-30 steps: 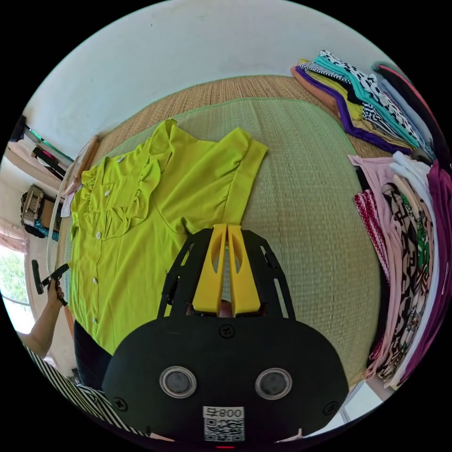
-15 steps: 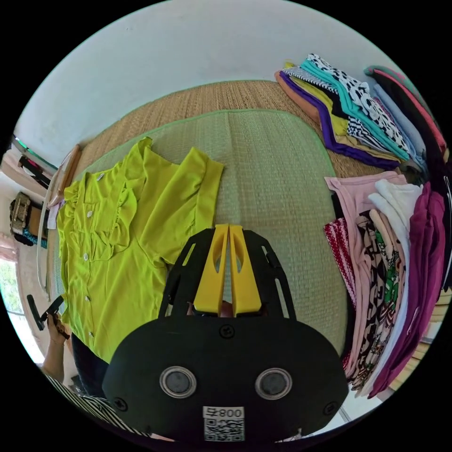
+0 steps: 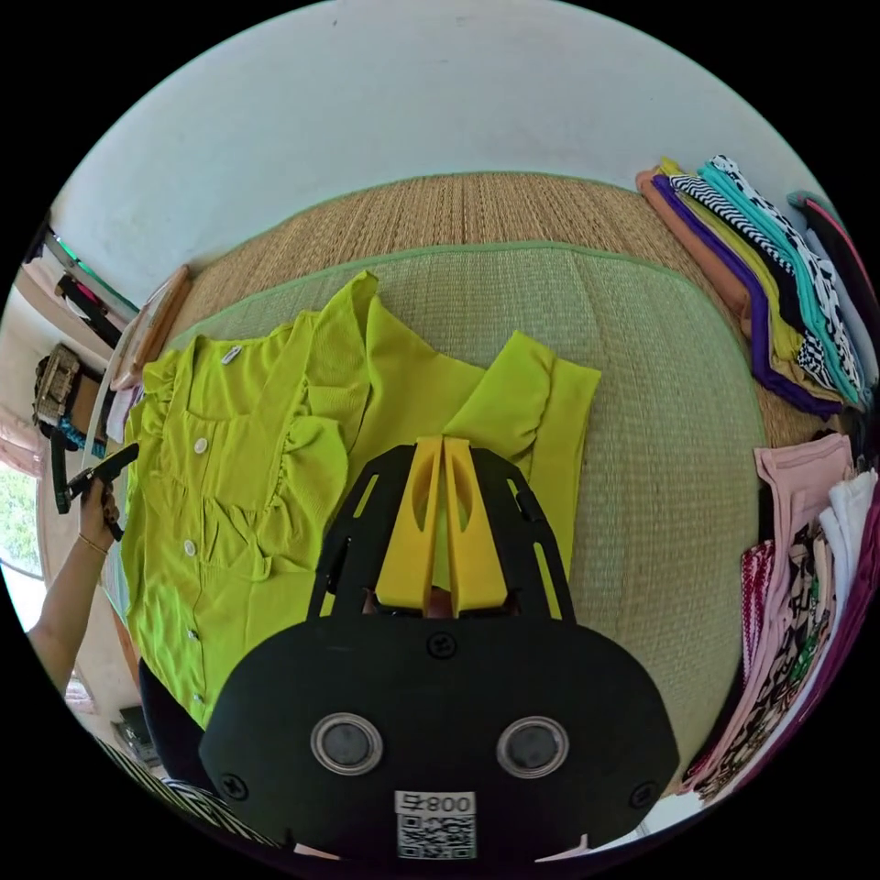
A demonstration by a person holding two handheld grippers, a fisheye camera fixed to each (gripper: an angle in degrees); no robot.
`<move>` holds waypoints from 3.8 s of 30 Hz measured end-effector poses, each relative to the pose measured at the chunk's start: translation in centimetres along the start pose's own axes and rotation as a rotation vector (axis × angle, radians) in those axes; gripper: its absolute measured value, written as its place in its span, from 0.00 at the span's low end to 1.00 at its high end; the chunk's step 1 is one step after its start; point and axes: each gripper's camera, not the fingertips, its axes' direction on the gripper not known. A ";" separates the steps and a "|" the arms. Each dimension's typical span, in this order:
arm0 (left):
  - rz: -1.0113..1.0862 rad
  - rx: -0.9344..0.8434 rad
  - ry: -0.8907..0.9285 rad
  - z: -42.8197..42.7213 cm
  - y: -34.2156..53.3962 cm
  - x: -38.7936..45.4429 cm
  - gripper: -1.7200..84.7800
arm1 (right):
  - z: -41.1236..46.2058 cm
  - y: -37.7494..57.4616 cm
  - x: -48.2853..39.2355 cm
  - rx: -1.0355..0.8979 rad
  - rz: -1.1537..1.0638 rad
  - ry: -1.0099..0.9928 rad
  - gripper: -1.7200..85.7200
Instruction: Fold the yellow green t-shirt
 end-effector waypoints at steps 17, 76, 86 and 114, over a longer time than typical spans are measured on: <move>-0.055 0.088 0.049 -2.3 2.6 -6.0 0.02 | 2.9 -8.7 2.8 0.013 0.030 -0.022 0.02; -0.353 -0.206 0.387 -11.1 43.8 -14.3 0.04 | -3.3 31.3 11.1 -0.371 0.149 -0.205 0.02; -0.336 -0.152 0.287 -11.6 43.1 -13.1 0.03 | -4.1 33.2 13.9 -0.294 0.266 -0.264 0.03; -0.028 -0.241 0.128 0.9 26.3 -0.2 0.02 | 1.1 27.3 3.5 -0.292 -0.105 -0.127 0.02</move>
